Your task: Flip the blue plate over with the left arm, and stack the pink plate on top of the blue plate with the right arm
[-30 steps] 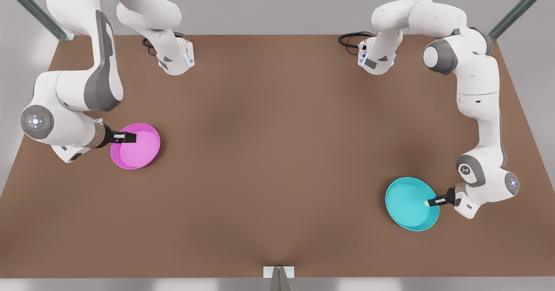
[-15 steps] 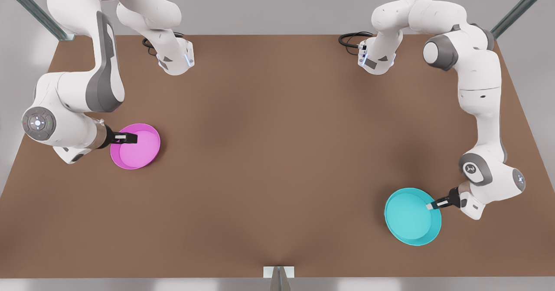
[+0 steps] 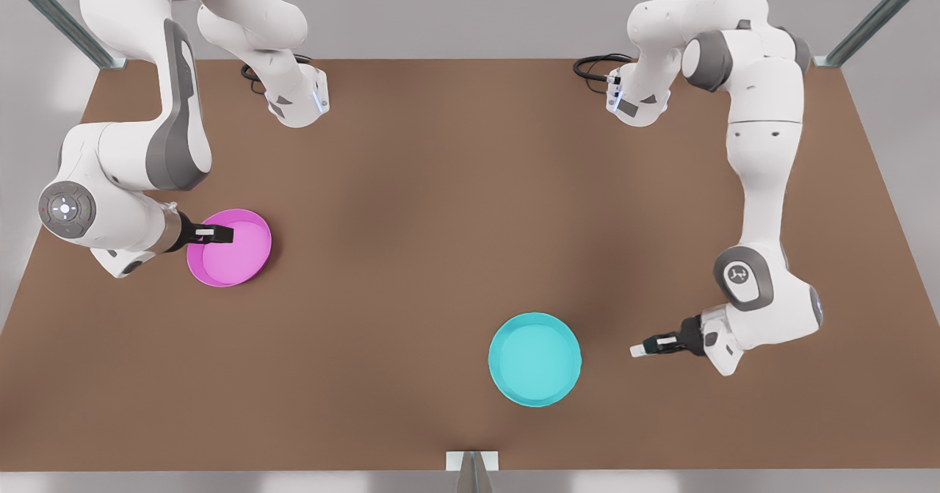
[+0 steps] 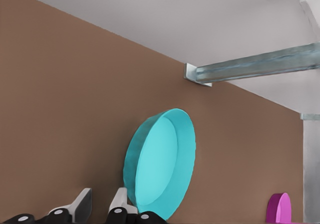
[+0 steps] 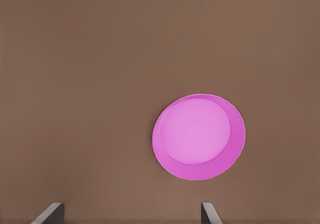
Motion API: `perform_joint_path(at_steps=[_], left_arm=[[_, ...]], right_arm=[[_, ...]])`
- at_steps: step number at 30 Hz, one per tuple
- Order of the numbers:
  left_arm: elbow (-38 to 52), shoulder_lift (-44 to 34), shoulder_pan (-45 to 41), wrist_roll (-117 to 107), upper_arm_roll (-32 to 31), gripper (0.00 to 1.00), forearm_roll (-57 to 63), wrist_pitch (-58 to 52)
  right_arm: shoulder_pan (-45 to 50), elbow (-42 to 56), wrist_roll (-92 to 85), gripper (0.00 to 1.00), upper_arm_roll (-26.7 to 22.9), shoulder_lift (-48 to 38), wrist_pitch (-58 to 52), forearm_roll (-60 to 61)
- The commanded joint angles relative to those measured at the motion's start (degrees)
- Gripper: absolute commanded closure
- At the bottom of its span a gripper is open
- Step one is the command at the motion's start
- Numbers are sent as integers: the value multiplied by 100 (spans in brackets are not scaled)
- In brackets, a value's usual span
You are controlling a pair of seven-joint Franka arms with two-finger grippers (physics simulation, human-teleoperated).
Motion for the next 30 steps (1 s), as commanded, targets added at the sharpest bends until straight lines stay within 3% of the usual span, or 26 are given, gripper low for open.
perform_joint_path(at_steps=[1, 6, 9, 13, 16, 24, 26, 28, 30], left_arm=[[8, 1, 2, -279, -13, 0, 4795, 73], [-106, 344, -174, -815, -426, 0, 3819, 284], [-229, 414, -798, -701, -382, 0, 4346, 979], [-352, 388, -1150, -1228, -400, 0, 4232, 996], [-484, 458, -1194, -1588, -399, 0, 3204, 1172], [158, 1205, -1554, -3179, -435, 2, 2993, 2016], [158, 1258, -1633, -3170, -426, 37, 2993, 2174], [158, 1267, -1660, -3135, -426, 48, 3002, 2174], [158, 1302, -1668, -3082, -408, 65, 3002, 2183]], right_arm=[[0, 0, 0, 0, 0, 0, 0, 0], [0, 0, 0, 0, 0, 0, 0, 0], [0, 0, 0, 0, 0, 0, 0, 0], [0, 0, 0, 0, 0, 8, 0, 0], [0, 0, 9, 0, 0, 8, 0, 0], [9, 0, 0, 0, 0, 8, 0, 0], [0, -44, -18, 0, 0, 0, -9, 9], [-35, -9, -18, 0, 0, 0, -53, 0], [-35, -9, -18, 0, 0, 8, -18, 0]])
